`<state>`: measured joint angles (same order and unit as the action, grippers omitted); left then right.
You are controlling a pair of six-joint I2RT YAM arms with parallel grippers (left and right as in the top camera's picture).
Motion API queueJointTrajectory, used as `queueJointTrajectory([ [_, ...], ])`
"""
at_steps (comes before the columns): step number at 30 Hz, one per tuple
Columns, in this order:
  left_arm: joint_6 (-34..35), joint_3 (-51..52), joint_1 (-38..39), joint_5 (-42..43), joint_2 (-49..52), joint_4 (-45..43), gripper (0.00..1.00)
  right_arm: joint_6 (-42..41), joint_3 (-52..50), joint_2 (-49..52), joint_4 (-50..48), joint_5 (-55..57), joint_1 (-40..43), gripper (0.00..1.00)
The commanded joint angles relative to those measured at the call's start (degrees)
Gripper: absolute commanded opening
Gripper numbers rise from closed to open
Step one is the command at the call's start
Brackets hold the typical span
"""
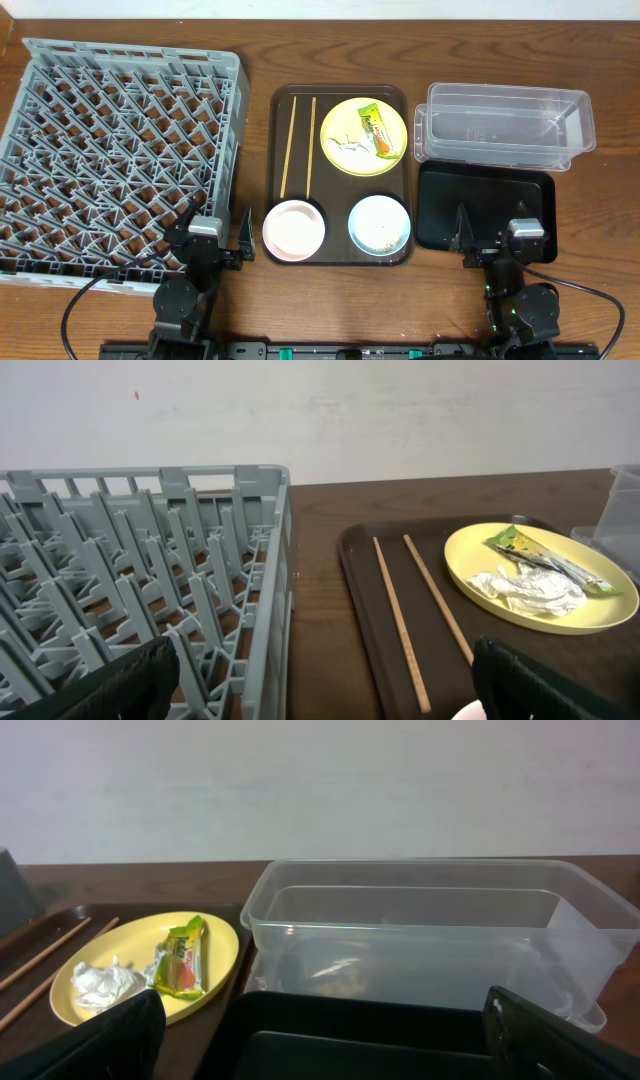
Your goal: Sort waste into correct bins and load items into the dishwasher
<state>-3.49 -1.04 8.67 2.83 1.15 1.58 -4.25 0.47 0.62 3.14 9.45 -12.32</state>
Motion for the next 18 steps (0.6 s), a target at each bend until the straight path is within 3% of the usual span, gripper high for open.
queueJointTrajectory([
  [1, -0.7, 0.8, -0.2, -0.3, 0.2, 2.2, 0.94, 0.5, -0.2, -0.1, 0.1, 0.0, 1.0, 0.99],
  [18, -0.7, 0.8, -0.2, -0.4, 0.2, 2.2, 0.94, 0.5, -0.2, -0.1, -0.5, 0.0, 1.0, 0.99],
])
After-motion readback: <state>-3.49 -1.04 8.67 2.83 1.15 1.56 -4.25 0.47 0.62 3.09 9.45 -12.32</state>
